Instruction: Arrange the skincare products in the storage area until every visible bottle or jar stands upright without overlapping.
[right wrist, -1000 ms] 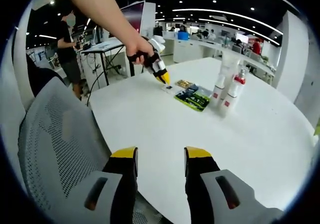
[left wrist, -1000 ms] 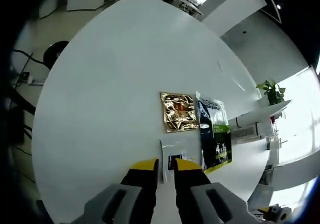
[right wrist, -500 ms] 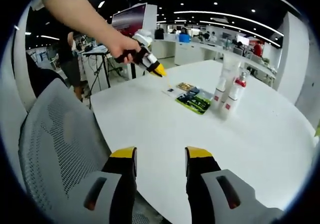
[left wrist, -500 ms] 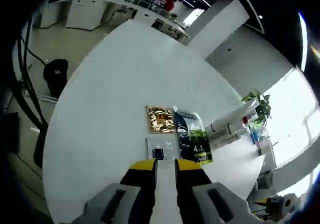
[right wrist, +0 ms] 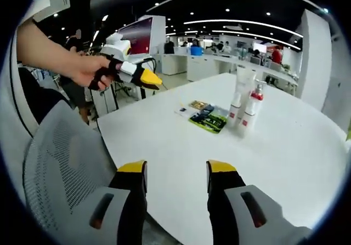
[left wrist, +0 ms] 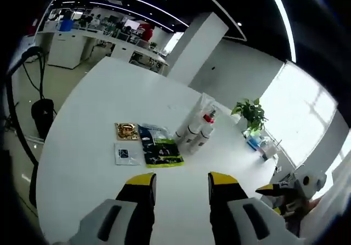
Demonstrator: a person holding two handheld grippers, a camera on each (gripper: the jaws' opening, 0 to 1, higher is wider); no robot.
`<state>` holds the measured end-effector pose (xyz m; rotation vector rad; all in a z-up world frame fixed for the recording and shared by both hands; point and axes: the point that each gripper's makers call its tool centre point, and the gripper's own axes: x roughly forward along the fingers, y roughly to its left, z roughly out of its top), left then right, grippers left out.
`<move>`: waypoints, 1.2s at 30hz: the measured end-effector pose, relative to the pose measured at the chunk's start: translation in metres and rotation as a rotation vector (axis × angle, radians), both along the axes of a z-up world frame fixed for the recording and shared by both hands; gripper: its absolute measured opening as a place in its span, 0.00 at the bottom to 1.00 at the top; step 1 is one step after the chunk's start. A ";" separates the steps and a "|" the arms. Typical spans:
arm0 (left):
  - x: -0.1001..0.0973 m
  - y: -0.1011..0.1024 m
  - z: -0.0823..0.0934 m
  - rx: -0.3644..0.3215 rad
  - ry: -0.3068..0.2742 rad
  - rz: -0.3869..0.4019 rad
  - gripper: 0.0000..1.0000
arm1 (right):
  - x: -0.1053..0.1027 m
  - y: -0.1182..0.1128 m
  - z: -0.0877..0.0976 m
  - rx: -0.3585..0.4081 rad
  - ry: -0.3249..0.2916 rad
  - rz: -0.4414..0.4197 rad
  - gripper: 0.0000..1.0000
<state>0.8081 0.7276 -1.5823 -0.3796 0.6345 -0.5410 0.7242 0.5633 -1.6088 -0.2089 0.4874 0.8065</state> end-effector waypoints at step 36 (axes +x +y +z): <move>-0.078 -0.018 0.052 0.300 -0.604 0.056 1.00 | 0.011 0.001 0.047 0.258 -0.112 -0.060 0.88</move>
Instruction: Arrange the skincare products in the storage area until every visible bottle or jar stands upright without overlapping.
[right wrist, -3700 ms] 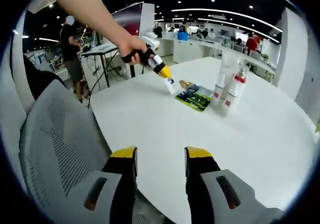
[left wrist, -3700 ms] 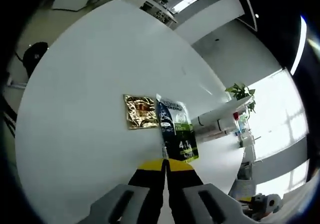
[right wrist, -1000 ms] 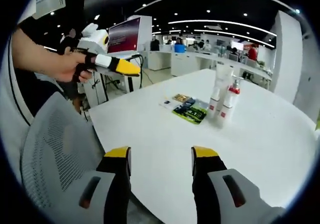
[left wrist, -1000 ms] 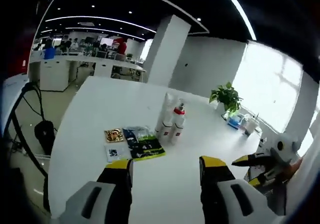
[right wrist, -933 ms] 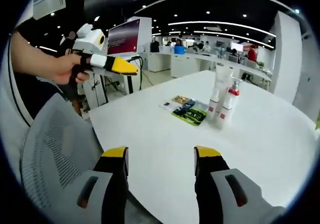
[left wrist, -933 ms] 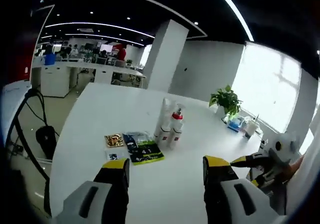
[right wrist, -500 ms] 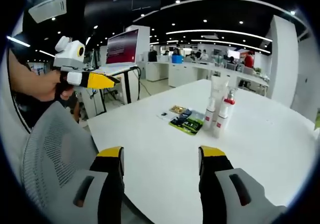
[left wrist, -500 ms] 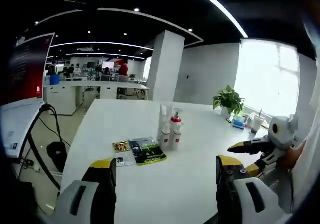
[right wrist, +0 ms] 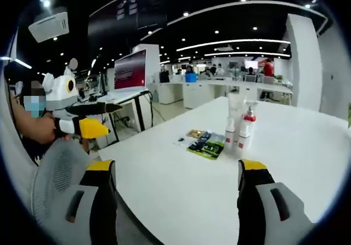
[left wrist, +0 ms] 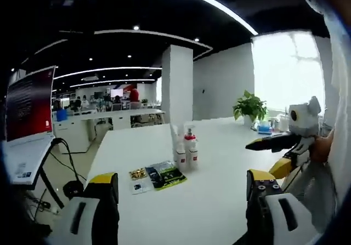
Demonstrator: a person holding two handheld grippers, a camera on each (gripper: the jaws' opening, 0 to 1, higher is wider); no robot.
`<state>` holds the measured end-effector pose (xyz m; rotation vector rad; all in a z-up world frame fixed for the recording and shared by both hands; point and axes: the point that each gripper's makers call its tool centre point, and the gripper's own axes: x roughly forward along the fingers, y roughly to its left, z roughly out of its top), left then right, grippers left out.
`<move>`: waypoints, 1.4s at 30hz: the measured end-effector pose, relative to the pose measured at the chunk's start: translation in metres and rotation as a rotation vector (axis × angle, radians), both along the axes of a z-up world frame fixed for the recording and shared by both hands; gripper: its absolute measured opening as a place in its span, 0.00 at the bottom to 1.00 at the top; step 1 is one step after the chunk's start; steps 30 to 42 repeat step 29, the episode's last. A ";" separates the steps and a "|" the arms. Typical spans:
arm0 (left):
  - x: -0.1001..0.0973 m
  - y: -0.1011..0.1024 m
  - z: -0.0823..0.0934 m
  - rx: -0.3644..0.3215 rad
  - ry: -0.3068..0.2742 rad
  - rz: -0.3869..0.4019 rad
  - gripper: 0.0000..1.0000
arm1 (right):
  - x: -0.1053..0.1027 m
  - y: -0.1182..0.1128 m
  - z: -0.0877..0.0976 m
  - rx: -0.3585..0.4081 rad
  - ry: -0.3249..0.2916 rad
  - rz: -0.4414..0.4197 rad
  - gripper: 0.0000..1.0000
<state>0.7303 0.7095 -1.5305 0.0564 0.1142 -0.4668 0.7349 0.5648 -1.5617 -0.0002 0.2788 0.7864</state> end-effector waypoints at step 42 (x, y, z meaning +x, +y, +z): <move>0.015 0.040 -0.024 0.002 0.069 0.055 1.00 | 0.004 -0.007 0.006 0.066 0.019 -0.046 0.83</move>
